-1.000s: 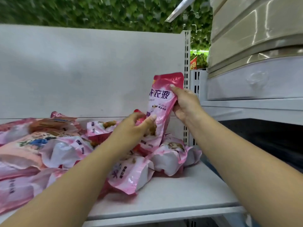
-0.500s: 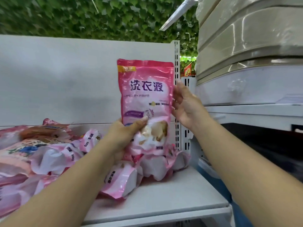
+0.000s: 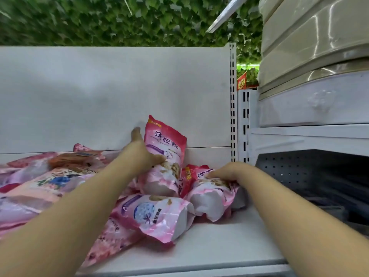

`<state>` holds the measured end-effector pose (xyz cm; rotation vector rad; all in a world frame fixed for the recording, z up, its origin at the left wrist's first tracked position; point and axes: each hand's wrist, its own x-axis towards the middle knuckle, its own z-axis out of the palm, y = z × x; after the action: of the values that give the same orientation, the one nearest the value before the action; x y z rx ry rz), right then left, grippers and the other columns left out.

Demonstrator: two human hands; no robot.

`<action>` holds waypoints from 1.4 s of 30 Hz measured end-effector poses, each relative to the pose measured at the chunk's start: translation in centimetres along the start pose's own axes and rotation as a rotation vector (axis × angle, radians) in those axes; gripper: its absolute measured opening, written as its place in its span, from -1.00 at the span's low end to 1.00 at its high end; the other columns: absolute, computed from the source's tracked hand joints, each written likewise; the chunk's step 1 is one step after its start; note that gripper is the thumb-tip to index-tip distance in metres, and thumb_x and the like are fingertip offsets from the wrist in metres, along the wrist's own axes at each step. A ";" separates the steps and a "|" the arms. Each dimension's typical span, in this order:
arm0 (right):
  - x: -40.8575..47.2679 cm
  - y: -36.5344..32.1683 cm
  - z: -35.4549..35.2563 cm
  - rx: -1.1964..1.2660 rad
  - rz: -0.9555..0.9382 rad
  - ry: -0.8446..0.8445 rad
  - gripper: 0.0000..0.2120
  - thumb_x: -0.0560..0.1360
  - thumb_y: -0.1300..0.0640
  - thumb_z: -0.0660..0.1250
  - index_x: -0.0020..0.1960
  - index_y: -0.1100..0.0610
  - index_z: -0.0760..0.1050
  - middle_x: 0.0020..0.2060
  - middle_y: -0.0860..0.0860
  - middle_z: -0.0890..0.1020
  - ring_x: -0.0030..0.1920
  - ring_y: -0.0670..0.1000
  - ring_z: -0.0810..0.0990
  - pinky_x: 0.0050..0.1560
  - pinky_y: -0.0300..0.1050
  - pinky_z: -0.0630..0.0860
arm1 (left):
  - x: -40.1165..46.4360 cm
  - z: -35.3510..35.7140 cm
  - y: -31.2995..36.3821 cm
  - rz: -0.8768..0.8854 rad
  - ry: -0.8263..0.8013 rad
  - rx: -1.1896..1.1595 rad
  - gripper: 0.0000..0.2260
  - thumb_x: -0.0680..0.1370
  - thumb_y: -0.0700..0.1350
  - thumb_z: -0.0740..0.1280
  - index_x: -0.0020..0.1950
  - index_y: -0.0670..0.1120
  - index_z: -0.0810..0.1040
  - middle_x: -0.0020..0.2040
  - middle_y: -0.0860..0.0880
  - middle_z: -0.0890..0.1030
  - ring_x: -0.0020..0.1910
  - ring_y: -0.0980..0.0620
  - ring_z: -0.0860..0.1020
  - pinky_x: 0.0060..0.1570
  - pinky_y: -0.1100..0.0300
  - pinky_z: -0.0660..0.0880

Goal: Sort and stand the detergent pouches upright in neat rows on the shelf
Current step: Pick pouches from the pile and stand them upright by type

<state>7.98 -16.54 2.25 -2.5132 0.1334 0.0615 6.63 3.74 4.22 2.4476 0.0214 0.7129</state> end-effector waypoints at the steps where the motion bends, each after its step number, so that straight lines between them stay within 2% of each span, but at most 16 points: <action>1: 0.2 0.1 0.1 0.035 -0.001 0.017 -0.51 0.49 -0.08 0.31 0.20 0.31 0.45 0.01 0.19 0.56 -0.32 0.02 0.50 -0.35 -0.22 0.40 | 0.1 -0.1 0.0 0.097 0.034 0.204 -0.15 0.44 0.00 0.42 0.51 -0.01 -0.10 0.24 -0.19 0.47 0.21 -0.20 0.42 0.01 0.10 0.40; 4: 1.9 1.2 0.8 0.267 -0.067 0.186 -0.57 0.44 0.14 0.39 0.24 0.33 0.44 0.16 0.21 0.56 -0.05 0.11 0.59 -0.06 -0.14 0.53 | 0.5 0.4 -0.7 0.264 -0.133 0.521 -0.57 0.53 0.10 0.25 0.40 0.13 0.30 0.37 -0.04 0.39 0.33 -0.10 0.30 0.30 0.05 0.28; 6: 2.4 1.7 1.3 0.445 -0.140 0.292 -0.55 0.41 0.27 0.40 0.28 0.27 0.43 0.19 0.16 0.55 0.14 0.12 0.55 0.16 -0.14 0.46 | 0.4 0.6 -1.0 0.192 -0.334 0.453 -0.72 0.58 0.13 0.13 0.07 0.04 0.55 0.13 -0.07 0.58 0.13 -0.07 0.47 0.15 0.14 0.39; 8: 2.4 1.7 1.5 0.494 -0.239 0.401 -0.55 0.42 0.30 0.38 0.29 0.19 0.45 0.17 0.11 0.57 0.12 0.05 0.55 0.11 -0.20 0.43 | -0.3 0.6 -0.5 0.145 -0.416 0.379 -0.63 0.58 0.18 0.06 -0.16 -0.04 0.50 -0.15 -0.06 0.59 -0.06 -0.06 0.50 -0.06 0.19 0.37; 10: 1.8 1.5 1.3 0.532 -0.363 0.508 -0.56 0.43 0.27 0.40 0.29 0.14 0.46 0.10 0.05 0.60 -0.01 -0.04 0.55 0.03 -0.28 0.42 | -0.8 0.5 0.2 0.121 -0.465 0.383 -0.52 0.57 0.23 -0.03 -0.10 -0.08 0.52 -0.15 -0.05 0.57 -0.04 -0.05 0.49 -0.07 0.22 0.29; 13: 0.3 0.8 0.6 0.738 -0.608 0.551 -0.56 0.40 0.29 0.42 0.27 0.15 0.47 -0.14 -0.10 0.60 -0.20 -0.27 0.55 -0.05 -0.46 0.47 | -1.5 0.4 1.2 0.150 -0.459 0.380 -0.35 0.55 0.25 -0.09 0.32 -0.21 0.40 -0.02 -0.09 0.57 0.07 -0.06 0.50 0.08 0.20 0.32; 15: -0.7 0.3 0.2 0.905 -0.752 0.524 -0.55 0.39 0.35 0.41 0.25 0.17 0.47 -0.25 -0.14 0.57 -0.29 -0.34 0.56 -0.10 -0.49 0.49 | -1.3 0.7 1.8 0.222 -0.452 0.159 -0.30 0.48 0.32 -0.05 0.42 -0.13 0.31 0.13 -0.11 0.56 0.07 -0.03 0.53 0.17 0.17 0.35; 18: -1.4 -0.5 -0.1 1.133 -0.824 0.481 -0.55 0.38 0.39 0.39 0.24 0.16 0.47 -0.22 -0.11 0.62 -0.23 -0.26 0.61 -0.05 -0.34 0.56 | -1.6 1.3 3.3 0.193 -0.612 -0.455 -0.34 0.24 0.41 0.13 0.19 0.06 0.49 0.18 -0.01 0.57 0.19 0.04 0.51 0.33 0.08 0.29; 22: -1.1 -0.4 -0.1 1.231 -0.786 0.417 -0.58 0.39 0.38 0.38 0.21 0.14 0.50 -0.22 -0.10 0.65 -0.23 -0.21 0.64 -0.08 -0.29 0.59 | -1.4 3.9 4.0 0.063 -0.486 -0.562 -0.01 -0.04 0.34 0.40 0.32 -0.05 0.32 0.15 -0.09 0.56 0.10 -0.09 0.56 0.12 0.00 0.50; 26: -1.2 -0.6 0.4 1.225 -0.767 0.245 -0.73 0.42 0.36 0.35 0.04 0.08 0.55 -0.32 -0.08 0.68 -0.27 -0.13 0.66 -0.18 -0.25 0.61 | -1.6 4.3 3.8 -0.035 -0.660 -0.750 -0.45 0.14 0.04 0.47 0.08 -0.14 0.56 0.00 -0.18 0.66 -0.01 -0.17 0.62 0.09 -0.09 0.53; 28: -1.0 -0.5 0.0 1.272 -0.682 0.211 -0.91 0.47 0.20 0.33 -0.05 0.05 0.55 -0.28 -0.05 0.69 -0.25 -0.10 0.66 -0.17 -0.24 0.61 | -1.4 4.5 3.1 -0.106 -0.618 -0.813 -0.57 0.14 -0.10 0.52 -0.03 -0.15 0.58 -0.08 -0.19 0.67 -0.12 -0.16 0.63 -0.02 -0.08 0.57; 30: -0.3 0.5 -0.5 1.175 -0.534 0.263 -0.89 0.50 0.04 0.29 -0.05 0.05 0.52 -0.08 0.04 0.68 -0.09 -0.05 0.65 0.02 -0.18 0.57 | -1.2 4.9 2.5 -0.157 -0.450 -0.823 -0.66 0.23 -0.27 0.53 -0.04 -0.17 0.58 -0.13 -0.20 0.66 -0.17 -0.14 0.63 -0.09 -0.02 0.58; 32: 0.6 2.1 -0.5 0.785 -0.325 0.327 -0.70 0.50 -0.03 0.28 0.15 0.12 0.50 0.18 0.10 0.57 0.17 0.03 0.53 0.21 -0.12 0.41 | -0.8 5.4 1.8 -0.177 -0.276 -0.826 -0.70 0.29 -0.36 0.50 -0.02 -0.20 0.57 -0.12 -0.21 0.65 -0.16 -0.13 0.63 -0.05 -0.02 0.56; 36: 1.0 3.6 0.1 0.307 0.018 0.095 -0.36 0.50 -0.14 0.24 0.42 0.24 0.25 0.35 0.18 0.39 0.36 0.14 0.34 0.28 -0.04 0.30 | 0.8 5.1 0.3 -0.151 -0.122 -0.847 -0.70 0.28 -0.41 0.47 -0.03 -0.21 0.58 -0.08 -0.21 0.64 -0.18 -0.11 0.63 -0.01 -0.08 0.56; 40: 0.4 3.1 -0.2 -0.052 0.040 0.038 -0.42 0.52 -0.13 0.23 0.35 0.26 0.33 0.27 0.18 0.46 0.23 0.16 0.46 0.14 -0.07 0.40 | 0.6 4.4 -0.6 -0.156 -0.149 -0.836 -0.80 0.32 -0.39 0.45 -0.11 -0.21 0.58 -0.19 -0.18 0.64 -0.37 -0.02 0.63 -0.28 0.07 0.61; 42: 0.0 3.3 -0.4 -0.089 0.063 0.024 -0.53 0.48 -0.14 0.29 0.11 0.27 0.47 -0.16 0.16 0.53 -0.20 0.10 0.51 -0.20 -0.12 0.43 | 0.6 4.3 -0.9 -0.187 -0.184 -0.832 -0.78 0.27 -0.35 0.50 -0.13 -0.23 0.59 -0.18 -0.21 0.64 -0.30 -0.07 0.63 -0.19 -0.02 0.60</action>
<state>7.63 -19.49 0.66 -2.5985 0.2248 0.0644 9.40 2.28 1.06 1.6703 -0.0977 0.3112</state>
